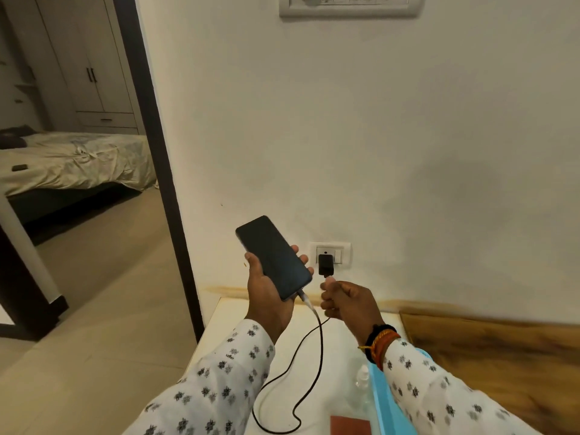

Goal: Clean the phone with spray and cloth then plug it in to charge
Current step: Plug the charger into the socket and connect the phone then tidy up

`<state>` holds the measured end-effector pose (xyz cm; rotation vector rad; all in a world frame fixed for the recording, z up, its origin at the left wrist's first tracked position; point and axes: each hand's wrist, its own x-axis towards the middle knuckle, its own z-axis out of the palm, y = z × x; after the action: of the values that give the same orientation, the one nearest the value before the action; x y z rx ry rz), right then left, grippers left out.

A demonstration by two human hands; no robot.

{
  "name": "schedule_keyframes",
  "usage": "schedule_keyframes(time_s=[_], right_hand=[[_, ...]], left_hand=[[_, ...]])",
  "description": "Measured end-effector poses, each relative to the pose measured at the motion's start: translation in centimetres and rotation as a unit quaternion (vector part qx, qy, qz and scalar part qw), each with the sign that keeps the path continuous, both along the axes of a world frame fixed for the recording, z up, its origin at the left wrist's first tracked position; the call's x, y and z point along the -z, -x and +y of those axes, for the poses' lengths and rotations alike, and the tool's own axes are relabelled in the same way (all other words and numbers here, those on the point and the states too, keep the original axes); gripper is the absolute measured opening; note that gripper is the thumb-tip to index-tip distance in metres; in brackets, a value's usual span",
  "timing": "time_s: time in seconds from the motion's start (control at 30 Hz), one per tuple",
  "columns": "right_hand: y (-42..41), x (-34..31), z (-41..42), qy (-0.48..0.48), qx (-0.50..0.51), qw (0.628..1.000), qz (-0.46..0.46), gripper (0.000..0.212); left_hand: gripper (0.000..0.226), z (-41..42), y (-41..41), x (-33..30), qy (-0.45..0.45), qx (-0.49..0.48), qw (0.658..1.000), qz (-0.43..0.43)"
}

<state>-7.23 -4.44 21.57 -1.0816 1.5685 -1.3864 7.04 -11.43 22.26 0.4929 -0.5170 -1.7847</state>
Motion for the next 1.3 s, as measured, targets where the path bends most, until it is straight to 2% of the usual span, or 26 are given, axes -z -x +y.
schedule_keyframes(time_s=[0.1, 0.2, 0.27, 0.33, 0.4, 0.47, 0.63, 0.8, 0.9, 1.0, 1.1, 1.17, 1.3], right_hand=[[3.3, 1.8, -3.2, -0.032, 0.031, 0.990, 0.135, 0.018], [5.7, 3.0, -6.2, -0.086, -0.010, 0.953, 0.290, 0.025], [6.6, 3.7, -8.0, -0.133, -0.056, 0.895, 0.422, 0.030], [7.3, 4.1, -9.5, -0.180, -0.087, 0.810, 0.551, 0.036], [7.7, 4.4, -10.8, -0.204, -0.107, 0.737, 0.635, 0.041], [8.5, 4.8, -12.1, -0.210, -0.121, 0.691, 0.681, 0.047], [9.6, 5.6, -14.1, -0.192, -0.138, 0.629, 0.740, 0.061], [10.1, 5.7, -14.5, -0.239, -0.156, 0.583, 0.760, 0.053], [10.0, 5.6, -15.2, -0.276, -0.151, 0.573, 0.757, 0.067], [10.1, 5.6, -15.8, -0.306, -0.152, 0.588, 0.733, 0.086], [10.0, 6.2, -15.4, -0.275, -0.151, 0.612, 0.726, 0.076], [9.9, 7.0, -14.7, -0.238, -0.142, 0.649, 0.708, 0.060], [9.6, 8.0, -12.4, -0.186, -0.119, 0.758, 0.614, 0.048]], left_hand=[[0.077, -1.0, -0.4, 1.6, -0.005, 0.003, 1.000, 0.009], [0.076, -2.1, -0.5, 2.7, -0.018, 0.003, 1.000, 0.011], [0.076, -2.8, -0.5, 3.1, -0.027, 0.003, 0.999, 0.017], [0.077, -3.5, -0.5, 3.4, -0.030, 0.006, 0.999, 0.019], [0.077, -4.2, -0.7, 3.6, -0.030, 0.014, 0.999, 0.026], [0.077, -4.8, -0.5, 3.7, -0.034, 0.016, 0.999, 0.029], [0.075, -6.1, -0.1, 4.0, -0.051, 0.014, 0.998, 0.018], [0.078, -6.7, 0.2, 4.8, -0.065, 0.017, 0.998, 0.021], [0.077, -6.4, 0.7, 5.3, -0.074, 0.026, 0.997, 0.020], [0.075, -6.1, 1.1, 5.7, -0.083, 0.031, 0.996, 0.025], [0.074, -6.3, 1.0, 5.8, -0.078, 0.020, 0.997, 0.016], [0.069, -6.5, 0.9, 5.8, -0.072, 0.001, 0.997, 0.004], [0.061, -6.5, 0.7, 5.5, -0.078, -0.044, 0.996, 0.003]])
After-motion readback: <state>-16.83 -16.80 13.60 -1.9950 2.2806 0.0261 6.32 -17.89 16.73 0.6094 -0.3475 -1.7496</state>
